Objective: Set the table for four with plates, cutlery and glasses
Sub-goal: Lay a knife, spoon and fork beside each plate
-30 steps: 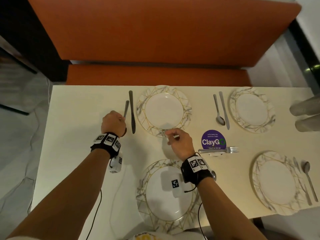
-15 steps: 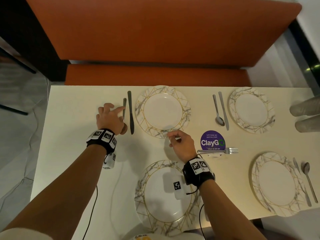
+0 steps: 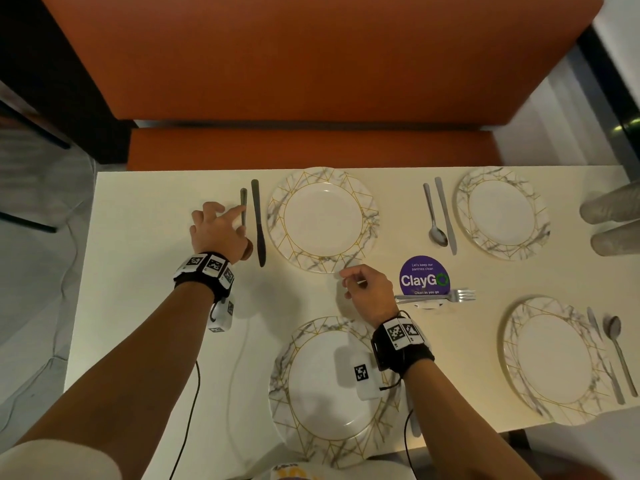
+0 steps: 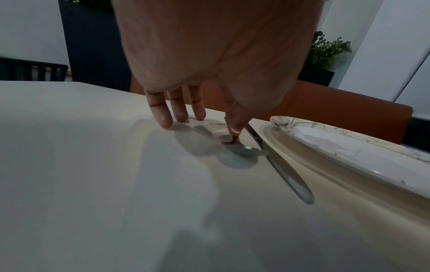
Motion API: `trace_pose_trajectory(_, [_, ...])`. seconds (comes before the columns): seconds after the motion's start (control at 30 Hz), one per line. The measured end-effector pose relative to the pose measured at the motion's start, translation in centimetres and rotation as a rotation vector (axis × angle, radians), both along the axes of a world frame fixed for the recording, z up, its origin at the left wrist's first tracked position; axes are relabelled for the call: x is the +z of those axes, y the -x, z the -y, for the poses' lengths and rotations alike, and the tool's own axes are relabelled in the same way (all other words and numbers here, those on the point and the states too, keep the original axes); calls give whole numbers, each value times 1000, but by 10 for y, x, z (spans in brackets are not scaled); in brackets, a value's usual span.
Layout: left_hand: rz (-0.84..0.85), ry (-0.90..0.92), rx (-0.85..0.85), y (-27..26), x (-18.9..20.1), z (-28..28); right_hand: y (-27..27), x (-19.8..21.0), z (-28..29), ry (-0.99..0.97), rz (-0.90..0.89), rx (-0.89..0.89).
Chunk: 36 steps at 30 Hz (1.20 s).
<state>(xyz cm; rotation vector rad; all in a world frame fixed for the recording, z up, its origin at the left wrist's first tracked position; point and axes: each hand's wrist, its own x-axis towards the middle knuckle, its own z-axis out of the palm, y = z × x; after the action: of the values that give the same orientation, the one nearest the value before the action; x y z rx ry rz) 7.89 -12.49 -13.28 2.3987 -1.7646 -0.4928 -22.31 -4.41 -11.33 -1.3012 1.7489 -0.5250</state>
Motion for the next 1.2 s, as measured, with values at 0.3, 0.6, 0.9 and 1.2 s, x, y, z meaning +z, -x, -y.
trace_pose_trajectory(0.3, [-40,-2,27,1,3,0,10,-2,-4,-28,-4,-16])
trace_pose_trajectory(0.6, [-118,58,76,24,29,-4,38,11,-6,39,2,-56])
trace_pose_trajectory(0.9, [-254,186,-167,151,67,-33,123,25,-4,98,-155,-89])
trace_pose_trajectory(1.2, [-425,-74,-406,314,37,-69,224,4,-4,23,-571,-9])
